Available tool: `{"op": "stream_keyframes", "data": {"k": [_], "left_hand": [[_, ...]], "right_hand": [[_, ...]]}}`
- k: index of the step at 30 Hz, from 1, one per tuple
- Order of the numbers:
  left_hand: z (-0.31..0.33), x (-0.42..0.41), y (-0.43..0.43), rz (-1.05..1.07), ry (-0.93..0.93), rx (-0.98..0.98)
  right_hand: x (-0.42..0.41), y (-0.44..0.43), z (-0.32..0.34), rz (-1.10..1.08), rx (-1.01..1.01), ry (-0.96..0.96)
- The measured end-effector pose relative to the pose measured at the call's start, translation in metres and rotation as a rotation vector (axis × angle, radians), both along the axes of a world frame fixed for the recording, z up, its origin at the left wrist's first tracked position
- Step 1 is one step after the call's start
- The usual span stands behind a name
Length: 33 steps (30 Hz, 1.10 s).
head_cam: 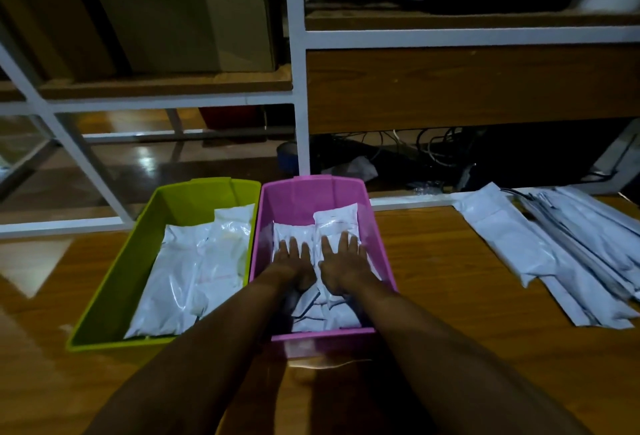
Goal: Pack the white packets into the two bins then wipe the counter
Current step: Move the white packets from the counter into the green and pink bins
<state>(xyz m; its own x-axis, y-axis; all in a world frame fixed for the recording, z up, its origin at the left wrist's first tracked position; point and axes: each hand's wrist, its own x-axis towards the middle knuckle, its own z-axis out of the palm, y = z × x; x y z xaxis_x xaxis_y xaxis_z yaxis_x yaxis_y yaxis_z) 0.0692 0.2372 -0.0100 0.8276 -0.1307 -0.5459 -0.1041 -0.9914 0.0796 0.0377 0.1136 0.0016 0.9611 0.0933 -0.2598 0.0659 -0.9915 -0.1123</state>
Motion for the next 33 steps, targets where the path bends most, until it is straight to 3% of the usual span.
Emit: {"op": "stream_keyframes", "data": {"k": [3,6,12,15,18,26,33], "left_hand": [[0.015,0.008,0.003,-0.048,0.017,0.020],[0.047,0.003,0.005,-0.067,-0.125,-0.075],[0.089,-0.039,0.010,0.072,-0.449,-0.357],[0.106,-0.098,-0.008,0.124,-0.736,-0.571],[0.107,-0.166,-0.036,0.156,-0.856,-0.766],[0.086,-0.299,-0.138,-0.011,-0.892,-0.979],[0.054,-0.318,-0.214,-0.132,-0.723,-0.963]], "right_hand": [[0.001,-0.003,0.008,-0.006,0.044,0.035],[-0.003,-0.008,0.028,-0.013,0.127,0.044],[-0.038,-0.021,0.088,-0.056,0.422,-0.247],[-0.085,-0.042,0.110,-0.062,0.549,-0.405],[-0.152,-0.073,0.115,-0.069,0.645,-0.583],[-0.326,-0.170,0.080,-0.270,0.701,-0.783],[-0.361,-0.240,0.052,-0.451,0.714,-0.789]]}}
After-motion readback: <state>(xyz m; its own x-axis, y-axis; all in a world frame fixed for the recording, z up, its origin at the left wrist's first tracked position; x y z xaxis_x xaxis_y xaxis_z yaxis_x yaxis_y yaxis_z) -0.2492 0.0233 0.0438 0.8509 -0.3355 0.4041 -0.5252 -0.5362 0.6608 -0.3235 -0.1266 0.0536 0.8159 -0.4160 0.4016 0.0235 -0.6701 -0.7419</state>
